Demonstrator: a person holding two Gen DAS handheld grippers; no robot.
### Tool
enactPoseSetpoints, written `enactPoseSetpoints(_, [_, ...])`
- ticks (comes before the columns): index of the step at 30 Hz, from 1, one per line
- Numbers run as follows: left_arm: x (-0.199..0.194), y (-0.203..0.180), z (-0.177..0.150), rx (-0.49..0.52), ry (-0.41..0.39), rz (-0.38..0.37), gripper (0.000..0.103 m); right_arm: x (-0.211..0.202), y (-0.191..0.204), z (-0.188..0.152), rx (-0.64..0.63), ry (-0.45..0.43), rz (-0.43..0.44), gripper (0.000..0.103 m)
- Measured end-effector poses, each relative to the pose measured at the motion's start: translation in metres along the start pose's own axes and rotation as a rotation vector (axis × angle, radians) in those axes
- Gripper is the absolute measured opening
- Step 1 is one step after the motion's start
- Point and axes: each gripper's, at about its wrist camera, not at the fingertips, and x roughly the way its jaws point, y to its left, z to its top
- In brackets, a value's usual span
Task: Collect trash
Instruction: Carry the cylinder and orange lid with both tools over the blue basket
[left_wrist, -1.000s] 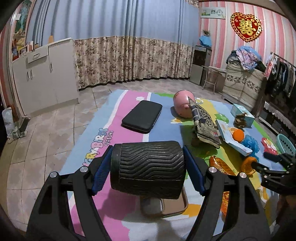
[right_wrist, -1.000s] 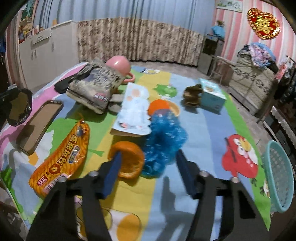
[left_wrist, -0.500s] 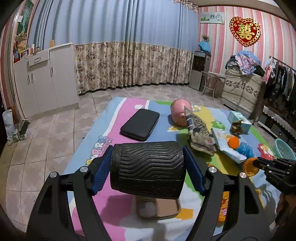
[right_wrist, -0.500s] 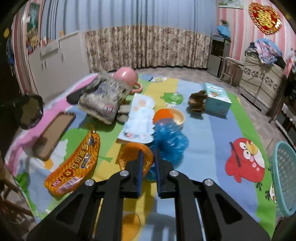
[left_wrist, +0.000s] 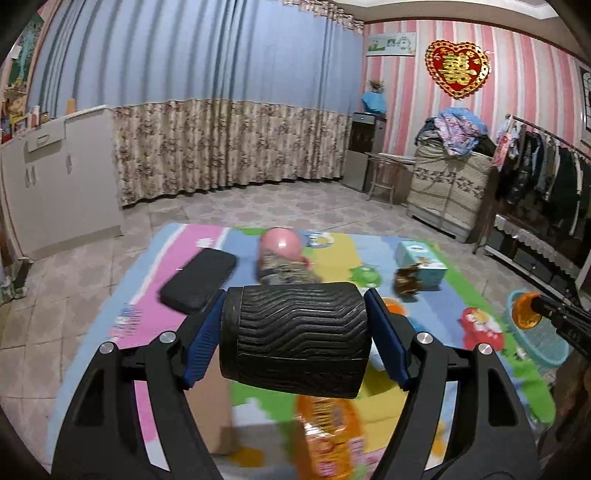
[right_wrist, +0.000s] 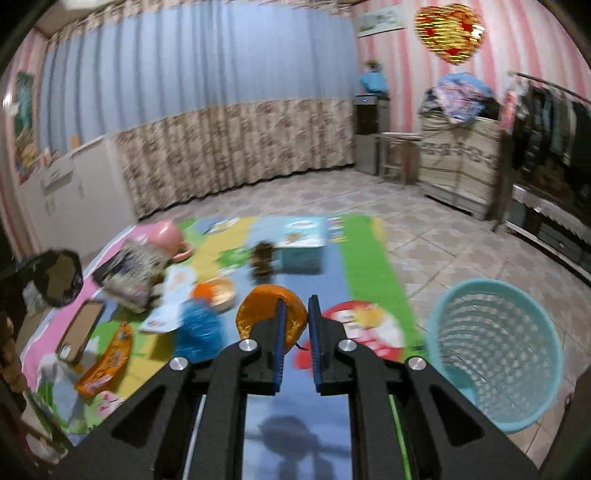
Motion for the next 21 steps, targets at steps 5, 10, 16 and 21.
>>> enactPoseSetpoints(5, [0.008, -0.044, 0.003, 0.02, -0.002, -0.039, 0.072, -0.01, -0.06, 0.009, 0.038, -0.044, -0.117, 0.012])
enactPoseSetpoints(10, [0.018, -0.084, 0.007, 0.047, 0.003, -0.073, 0.072, -0.016, -0.12, 0.008, 0.087, -0.068, -0.199, 0.012])
enactPoseSetpoints(16, [0.031, -0.139, 0.012, 0.087, -0.005, -0.13, 0.072, -0.019, -0.169, 0.002, 0.17, -0.083, -0.235, 0.012])
enactPoseSetpoints(21, [0.043, -0.187, 0.007, 0.127, 0.003, -0.185, 0.072, -0.017, -0.199, -0.009, 0.221, -0.08, -0.269, 0.012])
